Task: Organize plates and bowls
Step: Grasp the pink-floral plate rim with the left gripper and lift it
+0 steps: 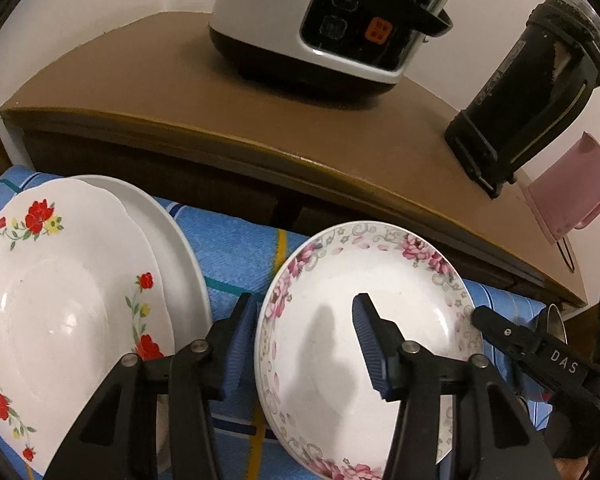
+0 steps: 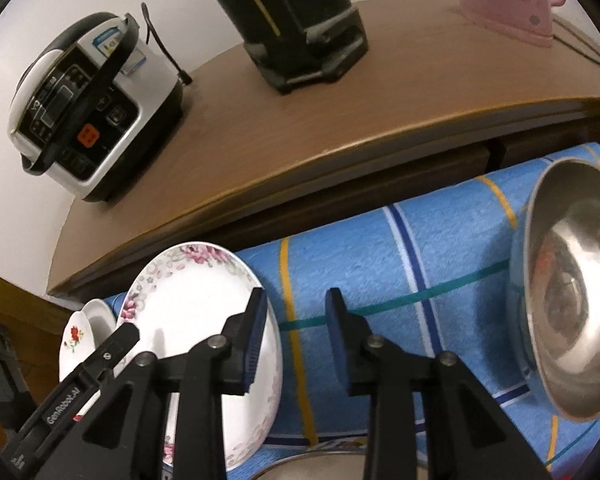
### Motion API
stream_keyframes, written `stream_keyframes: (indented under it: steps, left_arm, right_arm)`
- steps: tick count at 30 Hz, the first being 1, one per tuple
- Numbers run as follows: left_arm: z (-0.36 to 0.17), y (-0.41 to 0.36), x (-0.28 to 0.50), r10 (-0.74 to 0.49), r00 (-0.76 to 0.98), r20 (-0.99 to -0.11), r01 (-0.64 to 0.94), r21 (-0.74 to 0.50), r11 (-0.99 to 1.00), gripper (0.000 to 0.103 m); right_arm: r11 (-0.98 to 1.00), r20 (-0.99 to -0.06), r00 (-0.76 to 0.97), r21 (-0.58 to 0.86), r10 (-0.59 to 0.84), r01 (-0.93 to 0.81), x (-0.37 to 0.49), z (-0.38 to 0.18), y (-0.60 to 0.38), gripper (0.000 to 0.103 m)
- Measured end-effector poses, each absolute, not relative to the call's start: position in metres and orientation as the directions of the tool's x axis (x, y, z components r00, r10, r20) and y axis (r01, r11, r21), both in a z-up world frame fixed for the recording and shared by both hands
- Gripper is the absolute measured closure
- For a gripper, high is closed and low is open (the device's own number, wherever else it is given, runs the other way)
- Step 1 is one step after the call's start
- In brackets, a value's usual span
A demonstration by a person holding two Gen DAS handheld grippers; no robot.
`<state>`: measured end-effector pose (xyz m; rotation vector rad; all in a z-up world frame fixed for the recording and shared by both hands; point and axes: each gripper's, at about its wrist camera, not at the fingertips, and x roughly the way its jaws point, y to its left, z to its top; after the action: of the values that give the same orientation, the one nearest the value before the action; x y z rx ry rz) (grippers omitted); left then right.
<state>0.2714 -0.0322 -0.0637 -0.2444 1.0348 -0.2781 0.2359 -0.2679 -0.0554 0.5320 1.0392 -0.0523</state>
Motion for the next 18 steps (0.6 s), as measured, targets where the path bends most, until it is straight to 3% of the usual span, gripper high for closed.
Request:
stream_keyframes:
  steps: [9,13,18]
  left_arm:
    - [-0.067,-0.042,0.275,-0.341,0.459,-0.820,0.126,-0.320,0.939,0.050]
    - [-0.067,-0.047,0.276,-0.333,0.459,-0.824,0.129,-0.309,0.942,0.050]
    - [-0.067,-0.050,0.275,-0.331,0.459,-0.824,0.147,-0.297,0.944,0.050]
  right_arm:
    - [0.868,-0.846,0.449,0.429,0.287,0.252,0.246,-0.073,-0.268,0.077]
    - [0.865,-0.842,0.430,0.449,0.326,0.223,0.249,-0.074,-0.262,0.087]
    - [0.880,-0.847,0.432,0.427,0.308,0.209,0.248,-0.073,-0.257,0.087]
